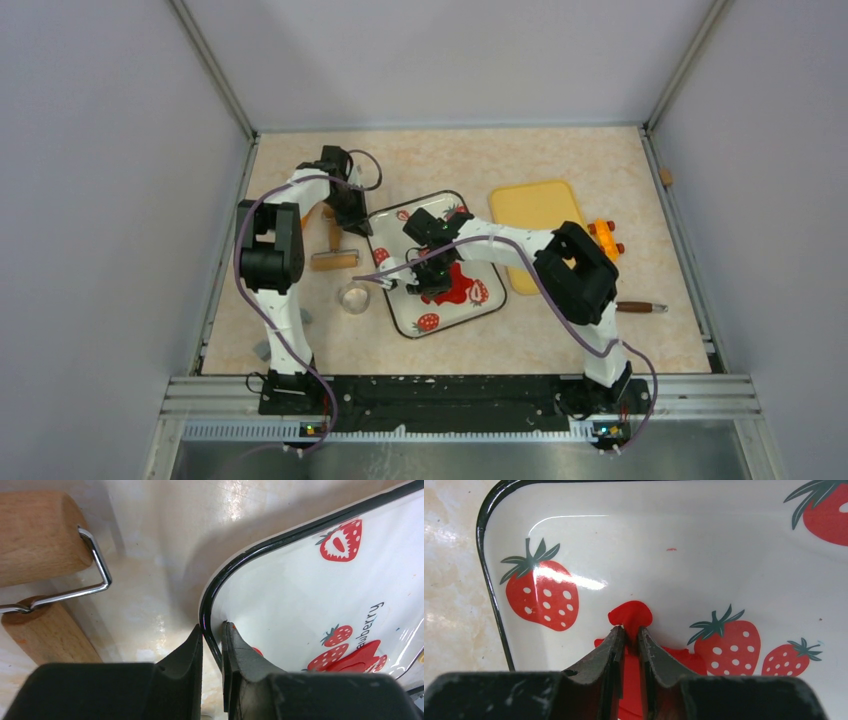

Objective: Roll out the dumpling wrappers from the dough

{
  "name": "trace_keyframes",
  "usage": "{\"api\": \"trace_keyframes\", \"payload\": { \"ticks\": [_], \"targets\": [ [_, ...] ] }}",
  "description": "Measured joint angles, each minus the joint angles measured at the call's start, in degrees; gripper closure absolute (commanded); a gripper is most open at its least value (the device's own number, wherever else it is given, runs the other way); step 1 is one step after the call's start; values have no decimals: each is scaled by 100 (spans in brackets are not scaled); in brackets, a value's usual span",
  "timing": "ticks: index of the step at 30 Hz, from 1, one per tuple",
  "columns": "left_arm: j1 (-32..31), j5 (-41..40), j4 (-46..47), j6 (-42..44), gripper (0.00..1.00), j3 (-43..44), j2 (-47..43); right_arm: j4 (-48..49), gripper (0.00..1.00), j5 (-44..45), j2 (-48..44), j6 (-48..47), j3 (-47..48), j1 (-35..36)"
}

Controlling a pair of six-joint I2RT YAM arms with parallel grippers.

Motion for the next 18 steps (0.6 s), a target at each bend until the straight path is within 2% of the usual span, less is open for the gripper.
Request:
{"api": "trace_keyframes", "payload": {
  "ticks": [18],
  "targets": [
    [-11,39,-50,2,100,28,26,-782,88,-37,-378,26,-2,-177]
  ]
}}
